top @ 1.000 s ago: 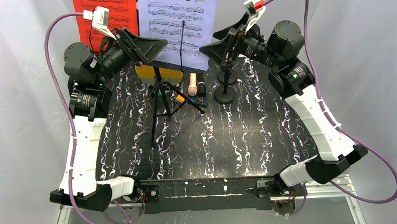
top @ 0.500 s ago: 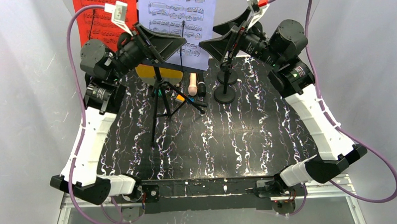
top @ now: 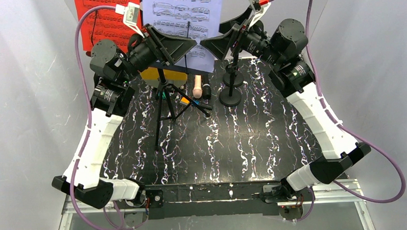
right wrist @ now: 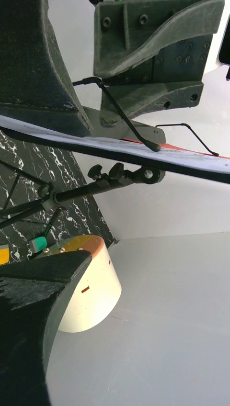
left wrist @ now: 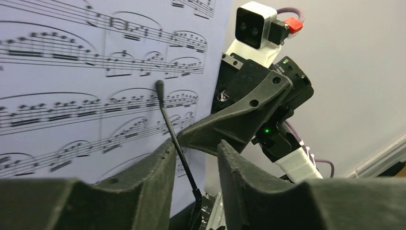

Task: Pack up the instrument practice props
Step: Pick up the sheet music from the music stand.

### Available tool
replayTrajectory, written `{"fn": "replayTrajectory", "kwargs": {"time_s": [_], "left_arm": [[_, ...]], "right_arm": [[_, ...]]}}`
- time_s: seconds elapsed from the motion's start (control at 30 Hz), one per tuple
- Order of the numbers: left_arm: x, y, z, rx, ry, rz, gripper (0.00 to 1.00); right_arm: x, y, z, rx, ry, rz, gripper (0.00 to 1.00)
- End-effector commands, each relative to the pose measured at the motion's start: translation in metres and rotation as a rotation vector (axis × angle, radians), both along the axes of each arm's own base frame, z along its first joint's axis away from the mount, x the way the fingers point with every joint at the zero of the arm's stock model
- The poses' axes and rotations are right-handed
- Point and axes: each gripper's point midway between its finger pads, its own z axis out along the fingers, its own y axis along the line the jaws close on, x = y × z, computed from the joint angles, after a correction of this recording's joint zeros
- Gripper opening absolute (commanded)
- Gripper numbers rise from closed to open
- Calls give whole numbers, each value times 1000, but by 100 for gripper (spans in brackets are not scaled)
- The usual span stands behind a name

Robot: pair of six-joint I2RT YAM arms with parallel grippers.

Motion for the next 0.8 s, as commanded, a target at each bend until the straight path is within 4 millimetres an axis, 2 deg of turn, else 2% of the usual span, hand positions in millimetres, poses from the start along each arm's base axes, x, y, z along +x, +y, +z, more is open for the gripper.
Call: {"fn": "replayTrajectory", "kwargs": {"time_s": [0.0,0.2,0.3,0.5,0.77], "left_arm": [[-9,-6,11,-3,-51,-14,30],[-12,-1,16,-3,-86,26,6],[-12,5,18,-9,-103,62,0],[-18,19,31,-58,-158,130,0],[-14,24,31,-67,-163,166,0]], "right_arm": [[-12,-7,38,78,-101,3,96],[-9,-6,37,80,-93,-4,96],[-5,-8,35,85,-85,-28,95],[-1,-26,30,102,-68,-136,91],[-11,-43,26,106,-77,-189,75]]}}
